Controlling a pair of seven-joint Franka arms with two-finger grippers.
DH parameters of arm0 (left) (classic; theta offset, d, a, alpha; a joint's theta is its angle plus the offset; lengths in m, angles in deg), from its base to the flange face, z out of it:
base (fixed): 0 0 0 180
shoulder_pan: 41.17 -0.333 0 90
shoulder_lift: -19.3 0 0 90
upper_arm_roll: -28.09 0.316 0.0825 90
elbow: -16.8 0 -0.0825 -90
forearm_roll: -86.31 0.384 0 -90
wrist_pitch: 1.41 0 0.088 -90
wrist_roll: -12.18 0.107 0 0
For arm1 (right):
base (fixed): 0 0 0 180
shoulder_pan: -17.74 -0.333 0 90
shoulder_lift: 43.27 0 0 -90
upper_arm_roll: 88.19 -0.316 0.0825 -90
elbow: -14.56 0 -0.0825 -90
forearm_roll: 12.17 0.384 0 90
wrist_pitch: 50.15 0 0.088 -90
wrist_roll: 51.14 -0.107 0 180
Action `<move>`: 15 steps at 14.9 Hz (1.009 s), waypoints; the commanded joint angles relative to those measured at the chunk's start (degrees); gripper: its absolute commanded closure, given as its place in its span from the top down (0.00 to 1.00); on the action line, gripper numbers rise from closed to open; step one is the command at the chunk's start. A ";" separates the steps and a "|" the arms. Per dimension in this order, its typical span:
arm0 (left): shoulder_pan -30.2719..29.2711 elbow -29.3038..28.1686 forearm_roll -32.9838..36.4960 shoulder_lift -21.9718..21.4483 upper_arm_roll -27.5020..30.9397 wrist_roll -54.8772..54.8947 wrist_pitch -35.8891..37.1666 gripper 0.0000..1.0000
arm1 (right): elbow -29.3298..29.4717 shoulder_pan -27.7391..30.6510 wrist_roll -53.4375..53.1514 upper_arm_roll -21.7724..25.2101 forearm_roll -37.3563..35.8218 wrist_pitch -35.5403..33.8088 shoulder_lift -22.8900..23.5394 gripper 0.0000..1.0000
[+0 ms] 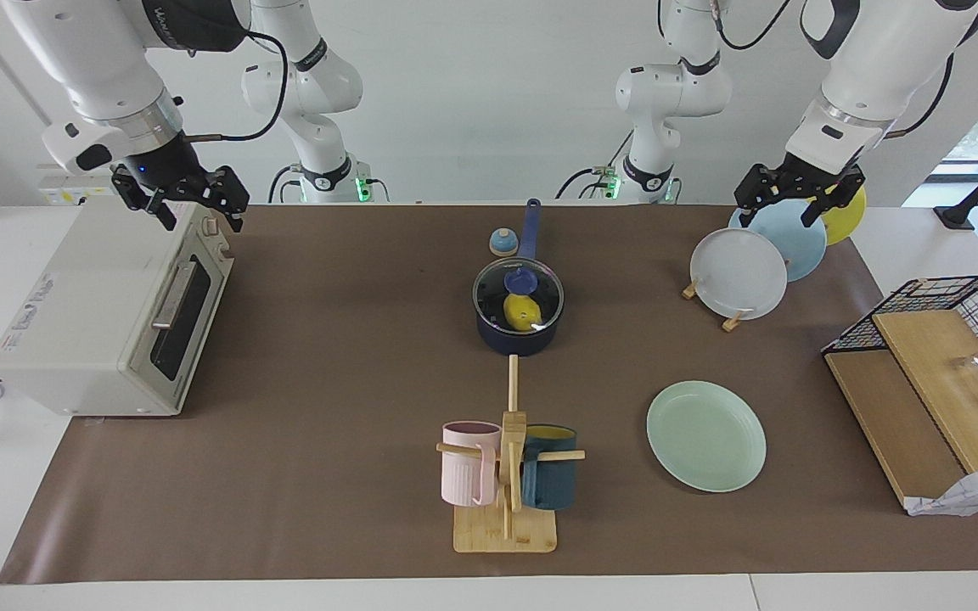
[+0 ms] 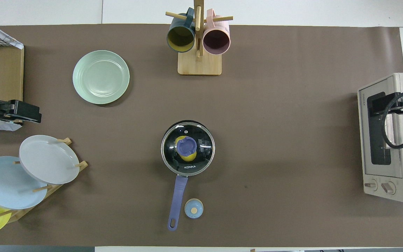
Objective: Transfer potato from pot to plate
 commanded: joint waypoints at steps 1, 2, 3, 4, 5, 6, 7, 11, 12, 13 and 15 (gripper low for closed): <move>-0.88 -1.57 -0.57 -1.59 -0.36 0.13 0.39 1.00 | -0.48 1.37 4.15 -0.09 1.44 0.07 -0.57 1.00; -0.88 -1.57 -0.57 -1.59 -0.44 0.13 0.31 1.00 | -0.13 1.29 4.95 -0.08 1.96 0.68 -0.30 1.00; -0.88 -1.57 -0.57 -1.59 -0.36 0.13 0.39 1.00 | 0.22 0.68 4.61 -0.43 1.97 0.86 -0.13 1.00; -0.88 -1.57 -0.57 -1.59 -0.36 0.13 0.31 1.00 | 0.22 0.41 3.65 -0.61 1.88 0.95 -0.04 1.00; -0.79 -1.57 -0.57 -1.59 -0.36 0.13 0.39 1.00 | 0.22 -0.72 2.16 -0.70 1.71 1.12 0.14 1.00; -0.88 -1.57 -0.57 -1.59 -0.36 0.13 0.39 1.00 | 0.57 -2.39 0.76 -0.70 1.36 1.21 0.75 1.00; -0.88 -1.57 -0.57 -1.59 -0.36 0.13 0.31 1.00 | 1.88 -3.88 -0.48 -0.70 1.62 1.21 1.80 1.00; -0.88 -1.57 -0.57 -1.59 -0.36 0.13 0.39 1.00 | 7.58 -11.70 -9.51 -1.14 2.32 1.65 9.34 1.00; -0.88 -1.57 -0.57 -1.59 -0.36 0.13 0.39 1.00 | 9.35 -13.90 -13.89 -1.14 3.89 3.22 11.28 1.00; -0.88 -1.57 -0.57 -1.59 -0.36 0.13 0.39 1.00 | 9.62 -16.01 -18.03 -1.14 5.12 5.06 12.43 1.00; -0.88 -1.57 -0.57 -1.59 -0.36 0.13 0.31 1.00 | 9.71 -21.45 -24.80 -1.14 5.40 9.72 14.89 1.00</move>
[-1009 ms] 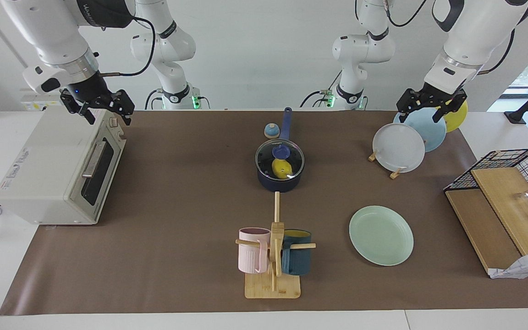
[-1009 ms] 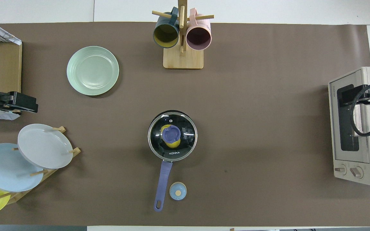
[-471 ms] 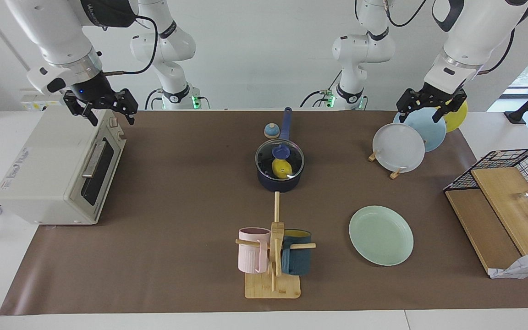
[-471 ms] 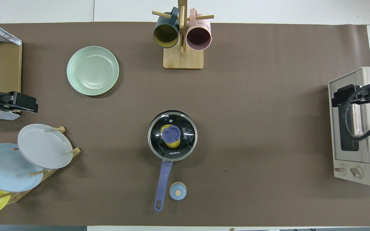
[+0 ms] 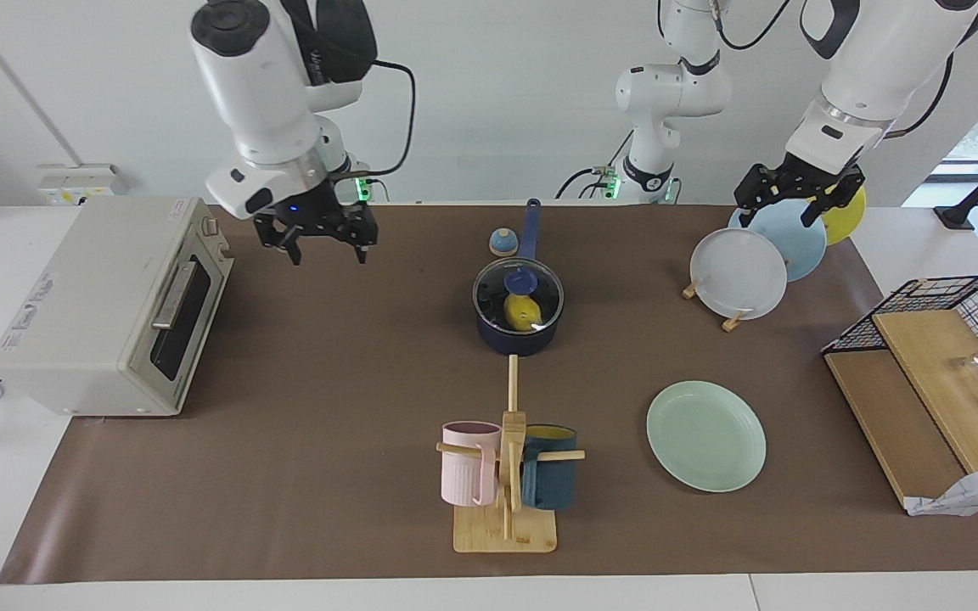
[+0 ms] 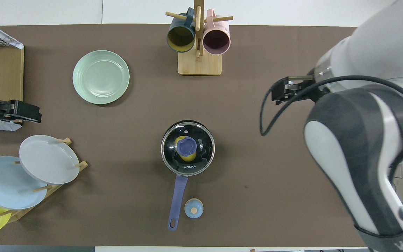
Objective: Transfer potato from pot to plate
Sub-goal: 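Reach the right gripper over the saucepan and grasp the glass lid knob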
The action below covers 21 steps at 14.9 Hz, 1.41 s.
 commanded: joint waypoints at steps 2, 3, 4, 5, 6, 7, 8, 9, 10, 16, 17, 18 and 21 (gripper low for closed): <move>-0.88 -1.57 -0.57 -1.59 -0.36 0.13 0.39 1.00 | 3.21 -9.40 -10.62 0.26 0.83 5.79 6.76 1.00; -0.88 -1.57 -0.57 -1.59 -0.36 0.13 0.30 1.00 | 3.12 -11.42 -12.90 0.26 0.83 9.56 7.21 1.00; -0.88 -1.57 -0.57 -1.59 -0.36 0.13 0.39 1.00 | 2.43 -12.75 -14.23 0.26 0.83 11.16 7.30 1.00; -0.79 -1.57 -0.57 -1.59 -0.44 0.13 0.39 1.00 | 1.55 -14.42 -15.12 0.26 0.83 11.61 7.48 1.00; -0.88 -1.57 -0.57 -1.59 -0.36 0.13 0.39 1.00 | -0.63 -16.26 -16.52 0.26 0.74 12.66 7.39 1.00; -0.88 -1.57 -0.57 -1.59 -0.36 0.13 0.39 1.00 | -1.53 -16.80 -17.57 0.26 0.74 14.06 7.31 1.00; -0.88 -1.57 -0.57 -1.59 -0.44 0.13 0.30 1.00 | -2.32 -16.98 -17.76 0.26 0.74 15.03 7.22 1.00; -0.79 -1.48 -0.57 -1.59 -0.36 0.13 0.39 1.00 | -3.46 -18.63 -18.28 0.26 0.74 16.18 7.30 1.00; -0.88 -1.56 -0.57 -1.59 -0.36 0.13 0.39 1.00 | -4.60 -20.65 -19.51 0.26 0.56 18.36 7.65 1.00; -0.88 -1.57 -0.57 -1.59 -0.36 0.13 0.39 1.00 | -6.28 -24.36 -21.80 0.26 -4.27 20.23 11.00 1.00; -0.88 -1.57 -0.57 -1.59 -0.36 0.13 0.39 1.00 | -6.72 -24.28 -21.80 0.26 -4.27 20.58 10.91 1.00; -0.88 -1.57 -0.57 -1.59 -0.36 0.13 0.39 1.00 | -7.94 -24.28 -21.80 0.26 -4.36 21.28 10.65 1.00; -0.88 -1.57 -0.57 -1.59 -0.36 0.13 0.30 1.00 | -11.11 -25.06 -21.89 0.26 -5.24 23.39 9.68 1.00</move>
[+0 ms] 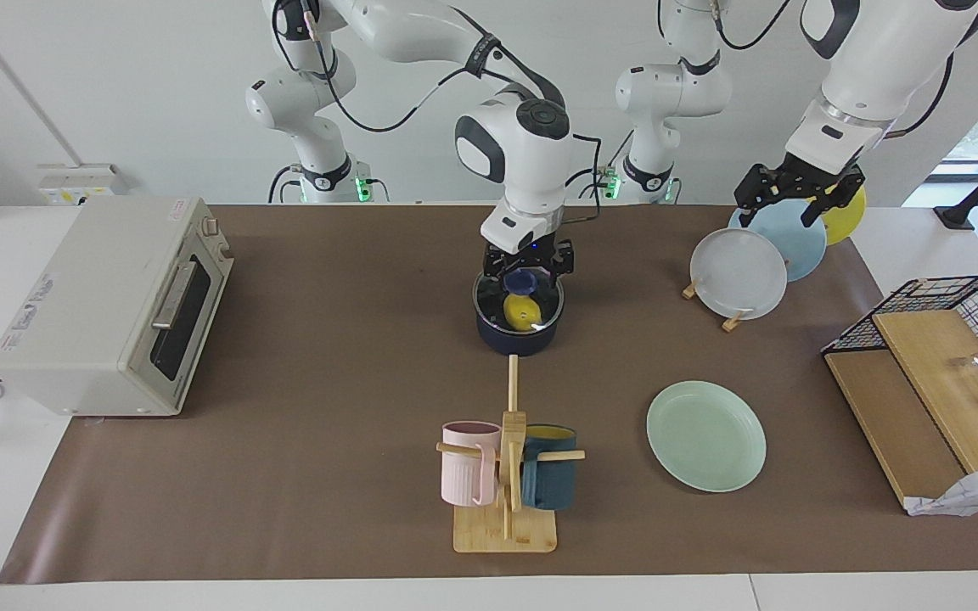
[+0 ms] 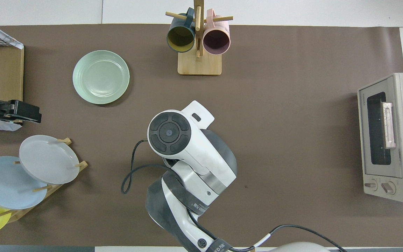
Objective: Transfer potato from pot to plate
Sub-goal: 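Reach the right gripper over the saucepan and grasp the glass lid knob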
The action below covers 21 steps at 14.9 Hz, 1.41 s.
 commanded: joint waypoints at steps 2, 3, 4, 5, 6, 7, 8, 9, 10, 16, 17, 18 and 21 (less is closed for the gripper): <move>-0.88 -1.57 -0.57 -1.59 -0.36 0.13 0.38 1.00 | -4.79 -0.73 -0.91 0.09 -1.55 2.70 -2.30 1.00; -0.88 -1.57 -0.57 -1.59 -0.36 0.13 0.38 1.00 | -4.89 -0.74 -0.91 0.09 -1.72 2.70 -2.47 1.00; -0.88 -1.57 -0.57 -1.59 -0.36 0.13 0.38 1.00 | -4.80 -0.74 -0.83 0.09 -1.72 2.53 -2.56 1.00; -0.88 -1.57 -0.57 -1.59 -0.36 0.13 0.29 1.00 | -4.80 -0.74 -0.82 0.09 -1.72 2.35 -2.56 1.00; -0.88 -1.57 -0.57 -1.59 -0.44 0.13 0.29 1.00 | -4.80 -0.74 -0.82 0.09 -1.72 2.18 -2.56 1.00; -0.79 -1.57 -0.57 -1.59 -0.36 0.13 0.38 1.00 | -4.63 -1.00 -0.82 0.09 -1.81 1.65 -2.56 1.00; -0.88 -1.57 -0.57 -1.59 -0.36 0.13 0.38 1.00 | -4.71 -2.13 -0.82 0.09 -1.81 1.38 -2.56 1.00; -0.88 -1.57 -0.57 -1.59 -0.36 0.13 0.38 1.00 | -4.80 -2.23 -0.82 0.09 -1.81 1.21 -2.65 1.00; -0.88 -1.57 -0.57 -1.59 -0.36 0.13 0.38 1.00 | -4.80 -2.14 -0.82 0.09 -1.90 1.12 -2.65 1.00; -0.79 -1.57 -0.57 -1.59 -0.44 0.13 0.29 1.00 | -4.71 -1.88 -0.65 0.09 -2.51 0.94 -2.65 1.00; -0.79 -1.57 -0.57 -1.59 -0.44 0.13 0.38 1.00 | -4.71 -1.88 -0.65 0.09 -2.52 0.94 -2.65 1.00; -0.79 -1.57 -0.57 -1.59 -0.44 0.13 0.29 1.00 | -4.71 -1.97 -0.65 0.09 -2.52 0.94 -2.65 1.00; -0.79 -1.57 -0.57 -1.59 -0.44 0.13 0.38 1.00 | -4.80 -1.88 -0.39 0.09 -2.52 0.51 -2.74 1.00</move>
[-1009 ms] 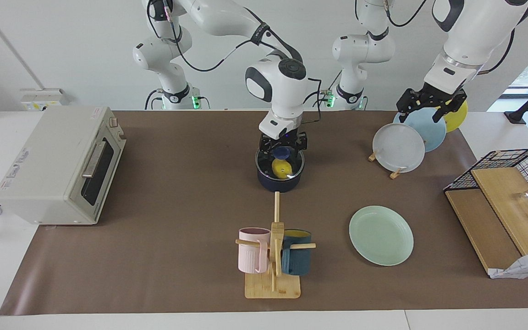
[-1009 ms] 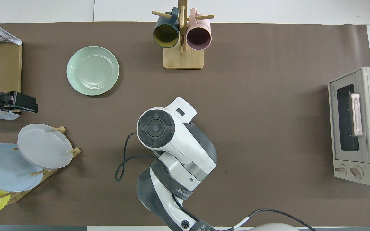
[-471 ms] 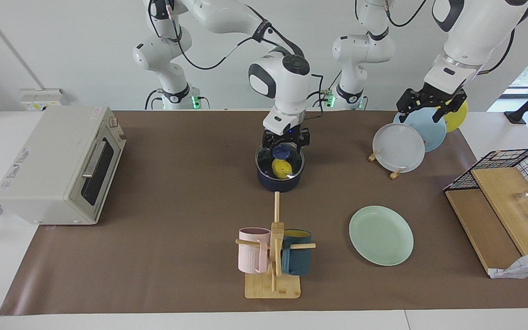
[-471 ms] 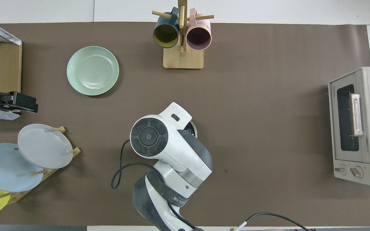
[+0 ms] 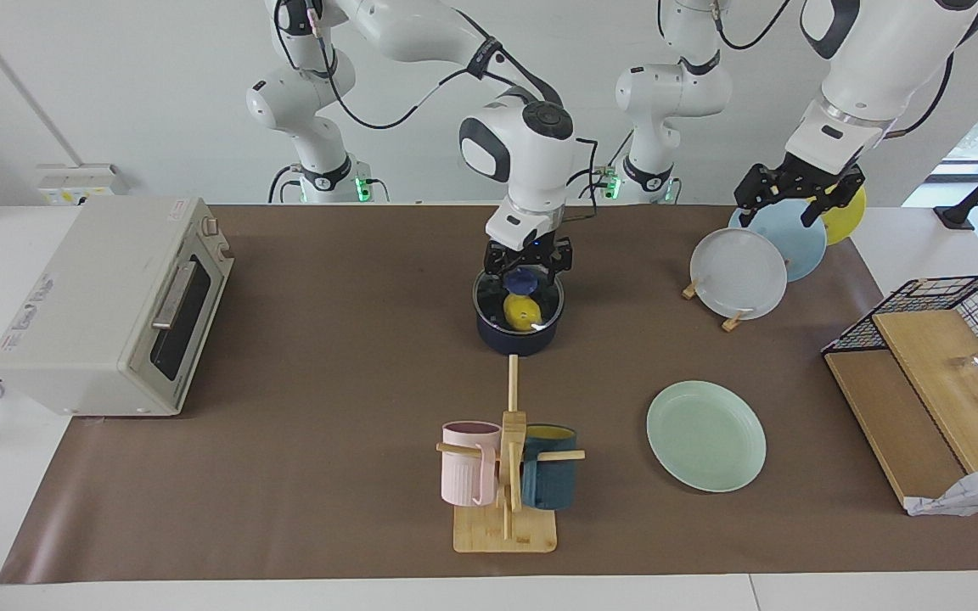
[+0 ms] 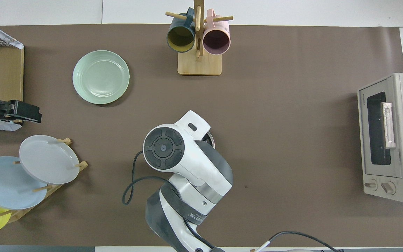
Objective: Transfer potato from pot to plate
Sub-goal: 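Reach the right gripper over the saucepan and grasp the glass lid knob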
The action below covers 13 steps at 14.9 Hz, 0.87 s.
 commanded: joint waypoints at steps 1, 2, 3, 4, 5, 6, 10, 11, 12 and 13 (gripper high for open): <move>-0.88 -1.57 -0.57 -1.59 -0.44 0.13 0.38 1.00 | -1.65 0.30 -0.12 -0.19 -1.10 -0.80 -1.59 1.00; -0.79 -1.57 -0.57 -1.59 -0.44 0.13 0.38 1.00 | -1.65 0.65 0.05 -0.19 -1.01 -1.59 -1.59 1.00; -0.79 -1.57 -0.57 -1.59 -0.44 0.13 0.38 1.00 | -1.65 0.74 0.05 -0.19 -1.01 -1.77 -1.59 1.00; -0.79 -1.57 -0.57 -1.59 -0.44 0.13 0.47 1.00 | -1.74 0.65 -0.03 -0.19 -1.01 -1.95 -1.85 1.00; -0.79 -1.48 -0.57 -1.59 -0.44 0.13 0.38 1.00 | -1.74 0.82 -0.03 -0.19 -1.01 -2.04 -1.85 1.00; -0.79 -1.56 -0.57 -1.59 -0.44 0.13 0.38 1.00 | -1.83 0.91 -0.03 -0.19 -1.01 -1.78 -1.85 1.00; -0.70 -1.56 -0.57 -1.59 -0.44 0.04 0.20 1.00 | -1.74 0.91 -0.03 -0.19 -1.01 -0.64 -1.77 0.99; -0.70 -1.57 -0.57 -1.59 -0.53 -0.04 0.20 1.00 | -1.83 0.91 -0.03 -0.19 -1.01 -0.46 -1.76 0.98; -0.62 -1.57 -0.57 -1.59 -0.53 -0.04 0.12 1.00 | -2.00 0.83 -0.03 -0.19 -1.01 -0.37 -1.76 0.95; -0.61 -1.57 -0.57 -1.59 -0.53 -0.04 0.03 1.00 | -2.01 0.83 -0.03 -0.19 -1.01 -0.45 -1.76 0.90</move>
